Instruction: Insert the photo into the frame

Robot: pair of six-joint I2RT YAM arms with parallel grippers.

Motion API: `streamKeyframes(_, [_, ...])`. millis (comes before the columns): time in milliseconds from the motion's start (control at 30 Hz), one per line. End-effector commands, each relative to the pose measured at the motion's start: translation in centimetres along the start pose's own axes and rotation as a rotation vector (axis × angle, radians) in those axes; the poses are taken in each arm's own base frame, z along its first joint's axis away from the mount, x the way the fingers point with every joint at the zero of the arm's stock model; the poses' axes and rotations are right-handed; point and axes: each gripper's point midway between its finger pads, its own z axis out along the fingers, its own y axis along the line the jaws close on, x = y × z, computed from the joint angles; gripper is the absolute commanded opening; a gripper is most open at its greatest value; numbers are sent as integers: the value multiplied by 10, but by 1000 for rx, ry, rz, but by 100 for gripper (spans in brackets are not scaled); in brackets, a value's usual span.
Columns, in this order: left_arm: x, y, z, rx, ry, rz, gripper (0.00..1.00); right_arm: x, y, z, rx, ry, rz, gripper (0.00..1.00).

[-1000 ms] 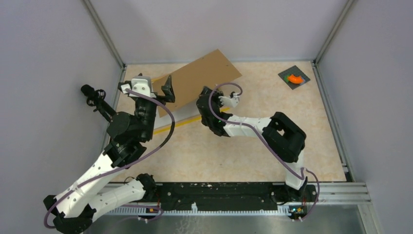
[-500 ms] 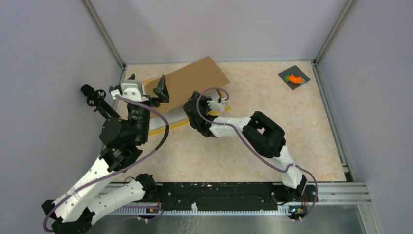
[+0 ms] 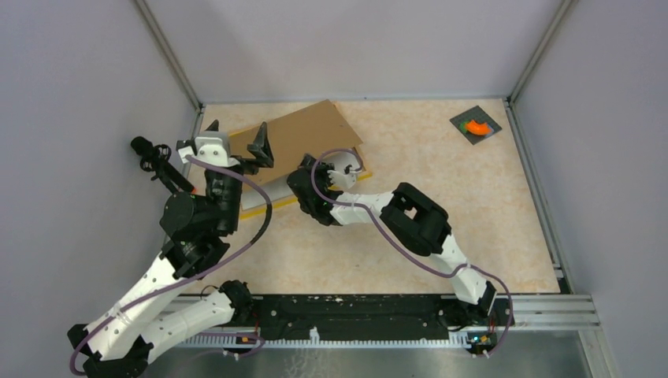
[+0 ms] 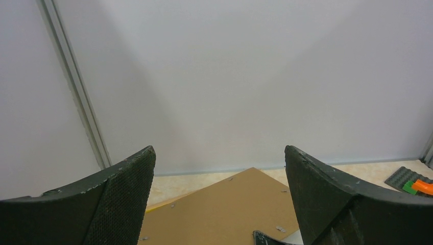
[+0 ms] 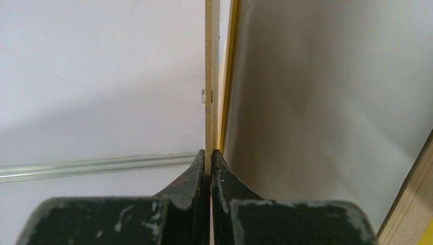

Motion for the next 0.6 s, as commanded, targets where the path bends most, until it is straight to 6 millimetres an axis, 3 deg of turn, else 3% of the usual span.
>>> streamKeyframes(0, [-13,4,-1,-4,-50,-25,99,-10,47,-6,-77,-46,170,0])
streamKeyframes(200, [-13,1,-1,8,-50,-33,99,-27,49,-4,-73,-93,146,0])
streamKeyframes(567, [-13,2,-1,7,-50,-32,99,-4,36,2,-56,-45,139,0])
